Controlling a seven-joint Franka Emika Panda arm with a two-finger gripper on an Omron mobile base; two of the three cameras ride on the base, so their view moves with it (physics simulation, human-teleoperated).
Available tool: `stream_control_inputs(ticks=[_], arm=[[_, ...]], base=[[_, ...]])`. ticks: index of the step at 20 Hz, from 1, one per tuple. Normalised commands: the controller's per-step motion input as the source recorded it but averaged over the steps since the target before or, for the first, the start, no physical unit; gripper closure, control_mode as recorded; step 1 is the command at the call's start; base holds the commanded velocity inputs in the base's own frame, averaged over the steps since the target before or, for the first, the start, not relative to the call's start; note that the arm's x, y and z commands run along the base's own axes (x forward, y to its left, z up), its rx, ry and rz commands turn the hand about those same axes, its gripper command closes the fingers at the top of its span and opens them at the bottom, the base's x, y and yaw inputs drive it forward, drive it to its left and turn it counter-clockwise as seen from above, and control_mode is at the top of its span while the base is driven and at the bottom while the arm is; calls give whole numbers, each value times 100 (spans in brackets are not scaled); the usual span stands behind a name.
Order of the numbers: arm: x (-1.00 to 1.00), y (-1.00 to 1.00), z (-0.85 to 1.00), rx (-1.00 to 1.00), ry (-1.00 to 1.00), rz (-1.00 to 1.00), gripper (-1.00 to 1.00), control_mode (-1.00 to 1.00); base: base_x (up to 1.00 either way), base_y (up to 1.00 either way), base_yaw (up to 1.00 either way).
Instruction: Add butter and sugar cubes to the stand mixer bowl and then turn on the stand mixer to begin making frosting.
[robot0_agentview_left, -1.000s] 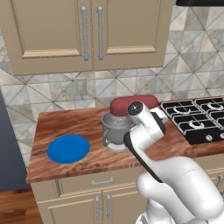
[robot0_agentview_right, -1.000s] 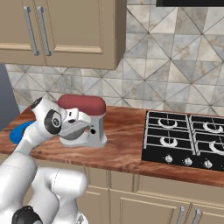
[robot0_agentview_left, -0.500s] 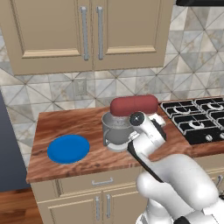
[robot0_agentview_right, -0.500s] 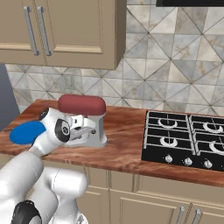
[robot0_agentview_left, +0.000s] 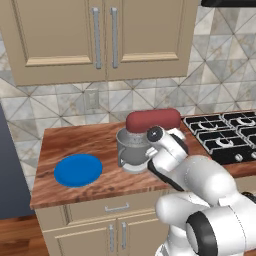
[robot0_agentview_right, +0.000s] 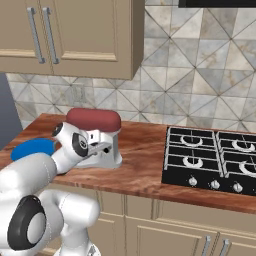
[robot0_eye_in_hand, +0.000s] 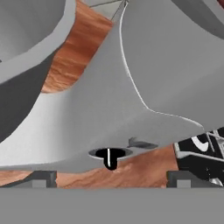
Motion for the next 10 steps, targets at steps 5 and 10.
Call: stream_control_inputs(ticks=[5, 10], arm=[[29, 0, -23, 0, 0, 0, -100, -100], [26, -1, -33, 0, 0, 0, -100, -100]], base=[[0, 0, 0], [0, 0, 0]])
